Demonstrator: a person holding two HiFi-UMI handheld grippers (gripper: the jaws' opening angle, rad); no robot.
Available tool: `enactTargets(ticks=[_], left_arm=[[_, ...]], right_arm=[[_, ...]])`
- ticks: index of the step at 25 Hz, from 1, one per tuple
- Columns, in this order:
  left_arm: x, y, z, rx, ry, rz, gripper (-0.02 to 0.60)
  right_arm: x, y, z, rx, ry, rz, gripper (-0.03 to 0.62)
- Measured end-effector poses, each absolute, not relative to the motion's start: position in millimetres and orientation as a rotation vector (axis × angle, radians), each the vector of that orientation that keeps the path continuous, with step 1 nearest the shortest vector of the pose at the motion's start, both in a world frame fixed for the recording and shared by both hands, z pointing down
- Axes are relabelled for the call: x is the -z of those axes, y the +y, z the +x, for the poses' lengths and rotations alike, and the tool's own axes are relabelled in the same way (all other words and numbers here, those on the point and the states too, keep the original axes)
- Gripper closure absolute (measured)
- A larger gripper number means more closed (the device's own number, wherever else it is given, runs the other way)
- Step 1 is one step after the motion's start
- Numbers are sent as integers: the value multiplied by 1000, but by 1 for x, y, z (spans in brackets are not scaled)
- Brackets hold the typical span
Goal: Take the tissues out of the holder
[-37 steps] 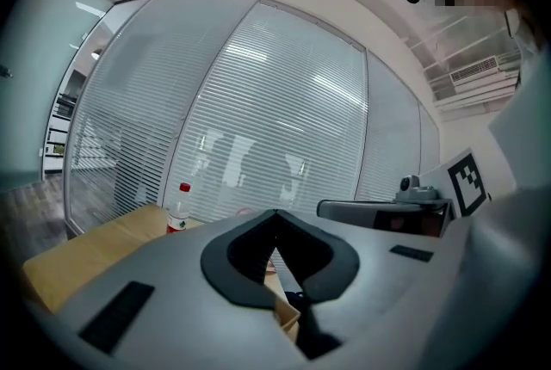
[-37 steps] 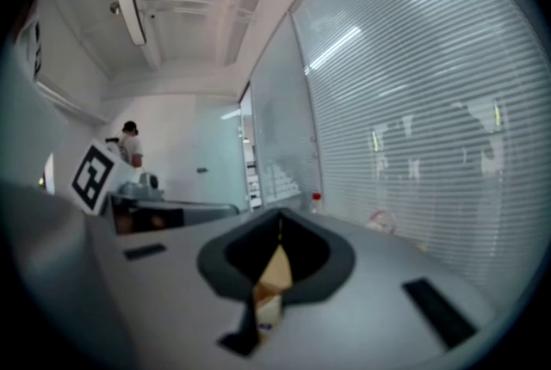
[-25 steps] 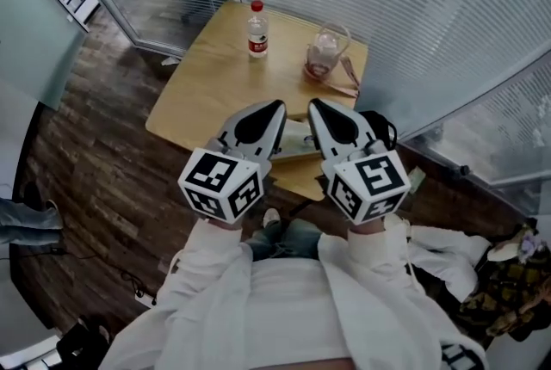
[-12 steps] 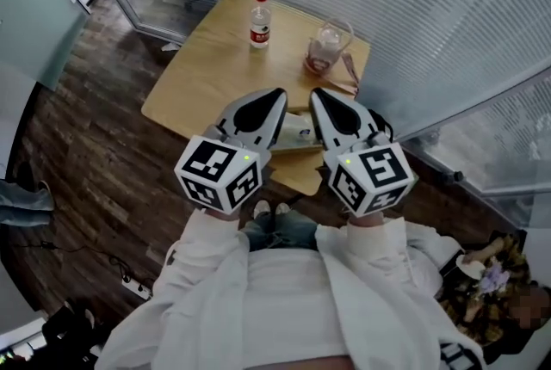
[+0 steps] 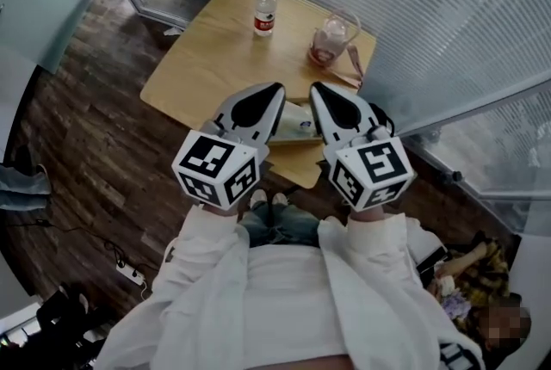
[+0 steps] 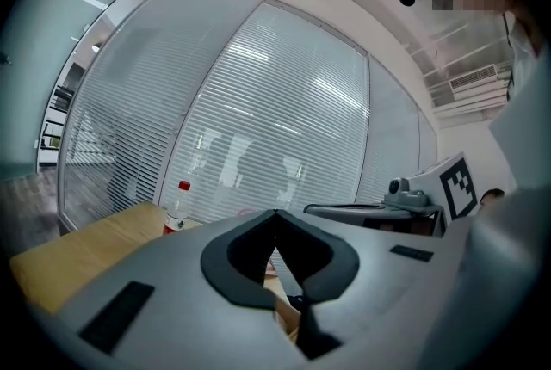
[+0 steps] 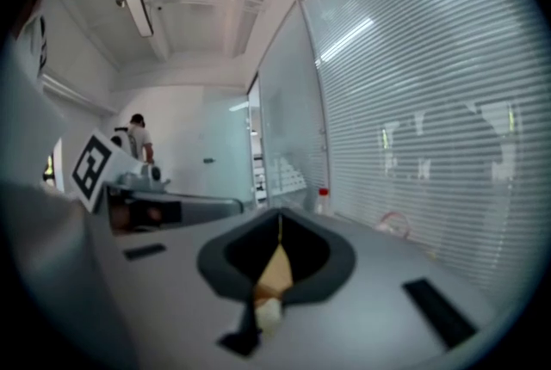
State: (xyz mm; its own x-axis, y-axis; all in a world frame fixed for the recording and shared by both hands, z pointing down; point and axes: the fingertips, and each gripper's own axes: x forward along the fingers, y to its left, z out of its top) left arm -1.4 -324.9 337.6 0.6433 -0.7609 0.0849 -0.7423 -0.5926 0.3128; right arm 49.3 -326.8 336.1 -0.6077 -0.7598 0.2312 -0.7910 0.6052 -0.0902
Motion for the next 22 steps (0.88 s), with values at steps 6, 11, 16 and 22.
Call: enactTargets(ticks=[6, 11, 16, 22], left_arm=[[-353, -327, -1, 62, -1211, 2513, 572], [-372, -327, -1, 27, -1191, 2483, 572], [-392, -330, -3, 7, -1189, 2436, 572], [-416, -332, -1, -69, -1205, 2428, 572]], right_arm=[[-351, -329, 47, -284, -2640, 1252, 582], [-370, -335, 46, -328, -2627, 1211, 582], [-384, -343, 46, -350, -2608, 1186, 582], [-408, -344, 39, -392, -2574, 1133, 580]])
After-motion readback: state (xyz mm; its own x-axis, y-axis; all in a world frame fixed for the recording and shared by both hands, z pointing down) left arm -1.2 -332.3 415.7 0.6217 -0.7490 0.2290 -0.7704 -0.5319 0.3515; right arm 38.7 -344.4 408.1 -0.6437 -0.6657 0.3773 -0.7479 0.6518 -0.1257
